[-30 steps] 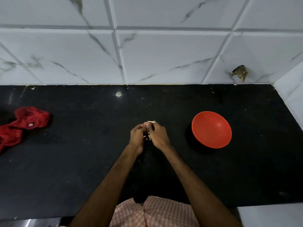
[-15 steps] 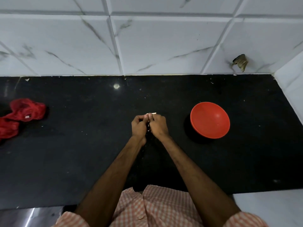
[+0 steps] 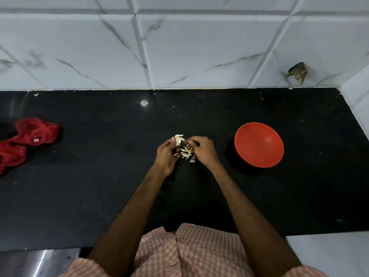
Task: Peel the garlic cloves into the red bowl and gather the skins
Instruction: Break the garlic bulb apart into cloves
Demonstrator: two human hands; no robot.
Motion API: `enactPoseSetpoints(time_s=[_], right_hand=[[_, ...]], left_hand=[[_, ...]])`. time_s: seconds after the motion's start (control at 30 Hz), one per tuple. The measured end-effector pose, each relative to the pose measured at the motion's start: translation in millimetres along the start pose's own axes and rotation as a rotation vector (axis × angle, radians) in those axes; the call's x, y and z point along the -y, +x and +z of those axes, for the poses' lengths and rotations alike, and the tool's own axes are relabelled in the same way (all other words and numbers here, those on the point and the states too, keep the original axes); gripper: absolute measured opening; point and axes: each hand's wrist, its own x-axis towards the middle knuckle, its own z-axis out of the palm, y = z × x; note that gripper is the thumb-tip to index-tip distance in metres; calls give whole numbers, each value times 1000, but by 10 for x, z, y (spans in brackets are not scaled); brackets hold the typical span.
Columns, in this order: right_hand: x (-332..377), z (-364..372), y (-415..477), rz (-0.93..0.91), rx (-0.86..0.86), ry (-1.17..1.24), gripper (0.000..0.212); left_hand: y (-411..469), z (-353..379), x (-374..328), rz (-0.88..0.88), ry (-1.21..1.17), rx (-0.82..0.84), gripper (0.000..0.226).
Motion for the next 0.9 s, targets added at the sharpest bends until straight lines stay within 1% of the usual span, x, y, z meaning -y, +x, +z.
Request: enactPoseSetpoints(time_s=[0.07, 0.13, 0.27, 0.37, 0.43, 0.5, 0.57, 0.73, 0.83, 0.9], right_hand=[[23, 12, -43, -11, 29, -4, 16], [78, 31, -78, -2, 64, 8, 21], [149, 48, -101, -64, 56, -44, 25], [172, 73, -100, -40, 105, -42, 36], [181, 90, -93, -25, 129, -51, 36], [190, 96, -86, -32, 128, -70, 32], [211, 96, -85, -25, 116, -32, 27], [285, 87, -96, -35, 71, 26, 31], [310, 96, -101, -66, 44, 42, 31], [297, 112, -98, -79, 25, 66, 28]], left_hand=[[8, -5, 22, 6, 38, 0, 23], [4, 11, 30, 12, 61, 5, 20], [-12, 32, 42, 18, 106, 10, 22], [-25, 39, 24, -20, 114, 67, 27], [-52, 51, -16, -48, 131, 110, 31], [-58, 54, -36, -53, 143, 129, 30], [-71, 80, -35, -44, 130, 113, 28], [-89, 160, -27, 1, 86, 34, 21], [-103, 191, -37, 57, 97, 24, 19], [-118, 217, -37, 94, 101, 26, 19]])
